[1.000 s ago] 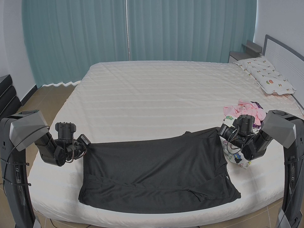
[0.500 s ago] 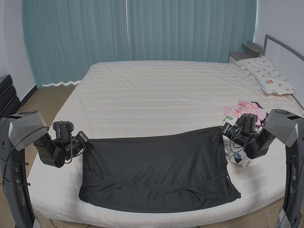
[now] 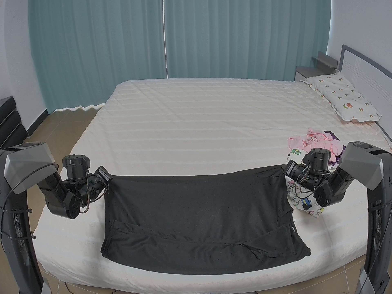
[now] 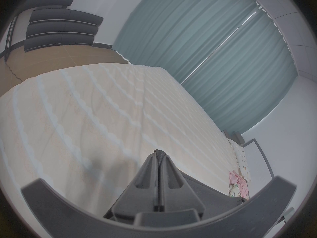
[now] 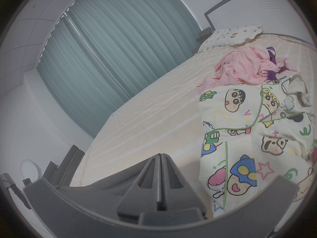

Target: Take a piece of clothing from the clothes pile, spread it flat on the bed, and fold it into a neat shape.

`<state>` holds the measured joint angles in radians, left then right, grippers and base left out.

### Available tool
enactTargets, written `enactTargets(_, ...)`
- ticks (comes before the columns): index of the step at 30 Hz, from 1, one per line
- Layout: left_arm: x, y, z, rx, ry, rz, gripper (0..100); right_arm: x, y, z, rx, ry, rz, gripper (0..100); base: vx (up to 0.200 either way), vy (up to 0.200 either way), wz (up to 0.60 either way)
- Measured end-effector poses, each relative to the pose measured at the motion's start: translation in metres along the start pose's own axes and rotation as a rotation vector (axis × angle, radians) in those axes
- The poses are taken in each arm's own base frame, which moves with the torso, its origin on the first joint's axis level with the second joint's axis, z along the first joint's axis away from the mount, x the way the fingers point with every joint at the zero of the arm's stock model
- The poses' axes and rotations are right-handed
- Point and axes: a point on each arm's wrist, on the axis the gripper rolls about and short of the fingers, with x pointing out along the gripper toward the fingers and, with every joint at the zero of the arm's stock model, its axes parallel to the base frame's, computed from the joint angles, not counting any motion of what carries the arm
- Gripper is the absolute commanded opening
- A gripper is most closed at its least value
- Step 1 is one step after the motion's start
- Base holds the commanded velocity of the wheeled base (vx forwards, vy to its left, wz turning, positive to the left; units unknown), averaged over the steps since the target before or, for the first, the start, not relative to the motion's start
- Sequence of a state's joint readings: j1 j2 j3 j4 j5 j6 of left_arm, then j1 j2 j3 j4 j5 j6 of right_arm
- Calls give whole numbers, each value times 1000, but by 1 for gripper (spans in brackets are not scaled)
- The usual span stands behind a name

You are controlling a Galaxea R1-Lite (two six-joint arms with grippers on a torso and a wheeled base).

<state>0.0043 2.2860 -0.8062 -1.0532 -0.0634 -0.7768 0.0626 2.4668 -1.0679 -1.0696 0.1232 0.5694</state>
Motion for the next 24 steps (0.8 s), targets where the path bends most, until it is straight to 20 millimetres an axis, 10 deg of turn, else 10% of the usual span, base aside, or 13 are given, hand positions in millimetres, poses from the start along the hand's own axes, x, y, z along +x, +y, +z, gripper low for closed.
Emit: enactTargets(24, -32, -20, 10, 51, -32, -102, 0, -1, 5, 5, 27, -13, 12, 0, 0, 0, 0)
